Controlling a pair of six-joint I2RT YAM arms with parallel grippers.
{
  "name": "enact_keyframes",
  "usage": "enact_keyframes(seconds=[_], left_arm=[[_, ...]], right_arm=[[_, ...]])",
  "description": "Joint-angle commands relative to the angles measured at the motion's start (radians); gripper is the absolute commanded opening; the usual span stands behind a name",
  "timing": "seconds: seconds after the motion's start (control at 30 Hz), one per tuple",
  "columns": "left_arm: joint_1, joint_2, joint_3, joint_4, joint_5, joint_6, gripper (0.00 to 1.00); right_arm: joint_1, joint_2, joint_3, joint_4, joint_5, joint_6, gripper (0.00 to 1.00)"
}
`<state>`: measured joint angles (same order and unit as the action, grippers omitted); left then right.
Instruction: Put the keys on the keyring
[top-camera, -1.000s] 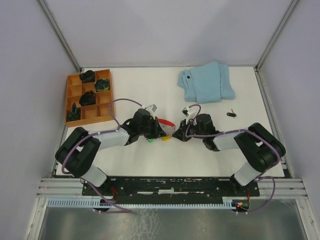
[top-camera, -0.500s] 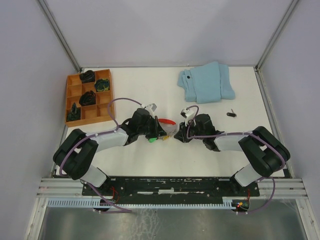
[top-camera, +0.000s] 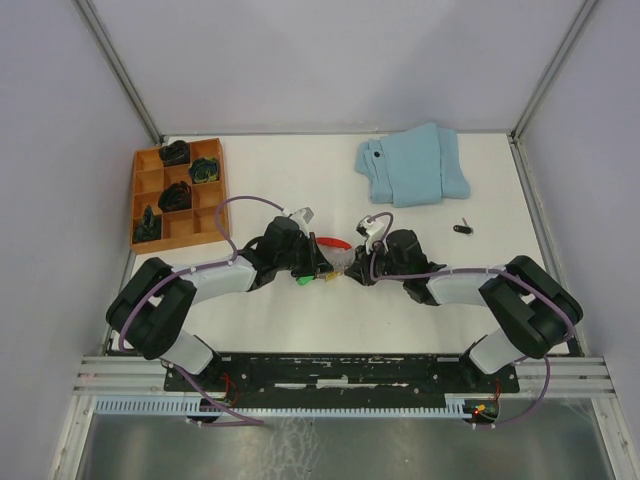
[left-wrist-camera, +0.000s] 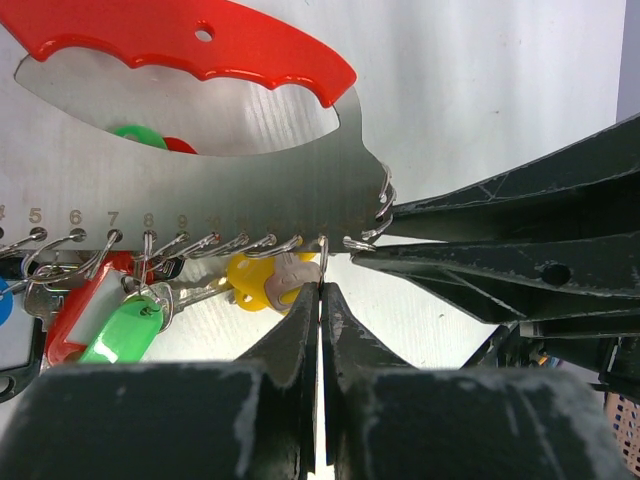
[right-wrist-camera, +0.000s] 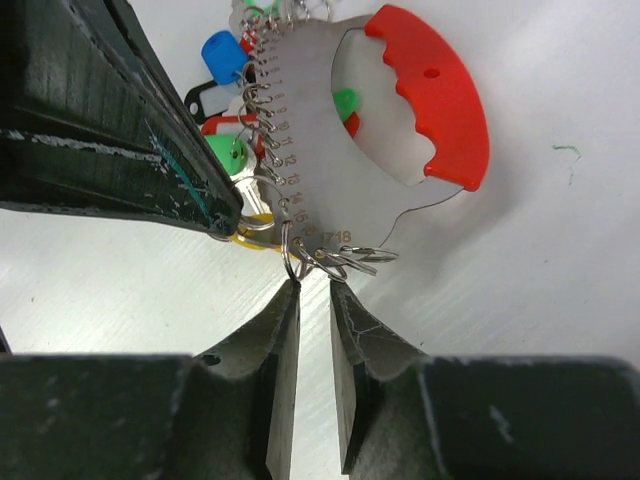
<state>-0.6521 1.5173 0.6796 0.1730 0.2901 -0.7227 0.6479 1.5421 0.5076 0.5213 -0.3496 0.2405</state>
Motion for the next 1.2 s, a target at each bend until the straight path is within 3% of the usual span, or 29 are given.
enact_keyframes(seconds=[0.0,0.37,0.53,0.77,1.17], left_arm=[[-0.006,-0.029,0.005,0.038,0.020,-0.027,0.03],[-0.006,-0.047,0.003,0.028,0.015,-0.019,0.03],[-0.006,-0.064,0.014,-0.013,-0.014,0.006,0.03],[-0.002,-0.090,0.030,-0.063,-0.040,0.038,0.03],[0.000,-0.106,0.046,-0.096,-0.041,0.055,0.03]], right_arm=[[0.006,-0.046,0.006,0.089,0.054,-0.009,0.25],[0.010,-0.078,0.019,0.007,0.060,-0.086,0.22],[0.010,-0.139,0.047,-0.119,-0.022,-0.137,0.32],[0.011,-0.225,0.023,-0.206,0.144,-0.142,0.36],[0.020,-0.117,0.036,-0.075,0.046,-0.152,0.35]])
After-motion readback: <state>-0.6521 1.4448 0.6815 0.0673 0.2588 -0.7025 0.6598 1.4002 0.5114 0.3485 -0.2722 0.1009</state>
